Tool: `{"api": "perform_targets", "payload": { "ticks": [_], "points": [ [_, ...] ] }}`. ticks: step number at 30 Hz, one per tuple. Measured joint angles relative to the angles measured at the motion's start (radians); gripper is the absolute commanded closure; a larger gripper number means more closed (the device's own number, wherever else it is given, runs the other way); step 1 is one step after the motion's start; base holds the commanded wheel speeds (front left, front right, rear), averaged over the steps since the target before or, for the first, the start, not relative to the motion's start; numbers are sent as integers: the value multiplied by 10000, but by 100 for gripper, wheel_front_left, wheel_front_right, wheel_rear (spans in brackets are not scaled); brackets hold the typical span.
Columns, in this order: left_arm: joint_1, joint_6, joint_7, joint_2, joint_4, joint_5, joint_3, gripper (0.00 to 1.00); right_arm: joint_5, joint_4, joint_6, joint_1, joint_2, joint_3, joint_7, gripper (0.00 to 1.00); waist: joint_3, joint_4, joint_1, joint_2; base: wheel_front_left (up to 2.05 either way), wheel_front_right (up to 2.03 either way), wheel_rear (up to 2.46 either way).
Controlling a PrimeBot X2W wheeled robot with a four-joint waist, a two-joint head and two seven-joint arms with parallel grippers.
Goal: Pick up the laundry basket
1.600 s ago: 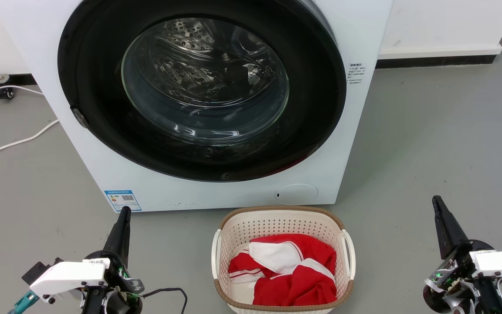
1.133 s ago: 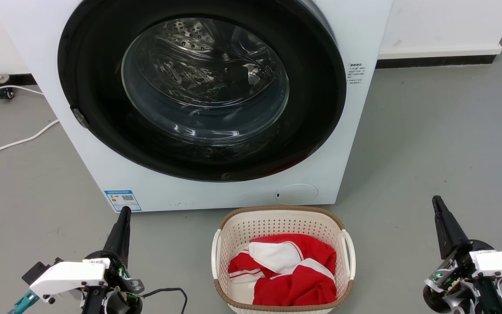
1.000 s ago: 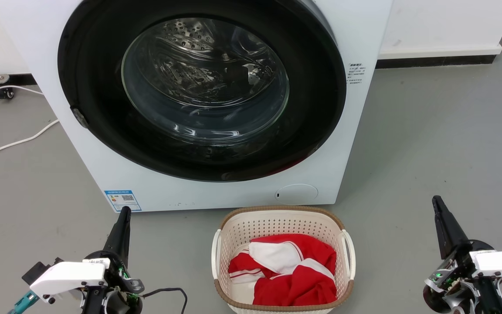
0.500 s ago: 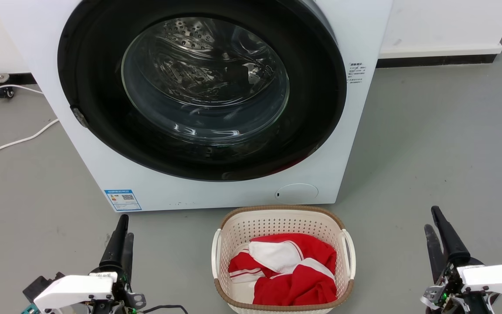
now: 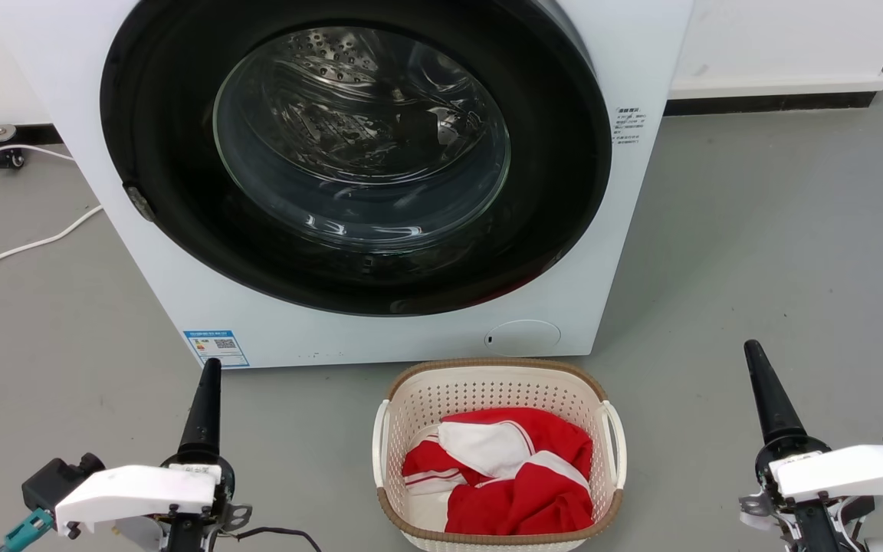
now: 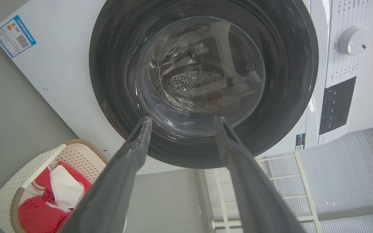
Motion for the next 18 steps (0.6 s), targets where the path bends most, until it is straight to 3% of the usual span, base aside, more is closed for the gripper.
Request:
{"api": "perform_targets", "payload": {
  "ticks": [10,18],
  "points": [
    [-1,527,-391,4,-602,2161,-378,0,-2314,-545,0,1,-2,219,-370,0,54,3,0,0,0,0,0],
    [-1,662,-667,6,-947,3532,-629,0,-3680,-832,0,7,-2,431,-658,0,83,17,0,0,0,0,0]
  ]
}}
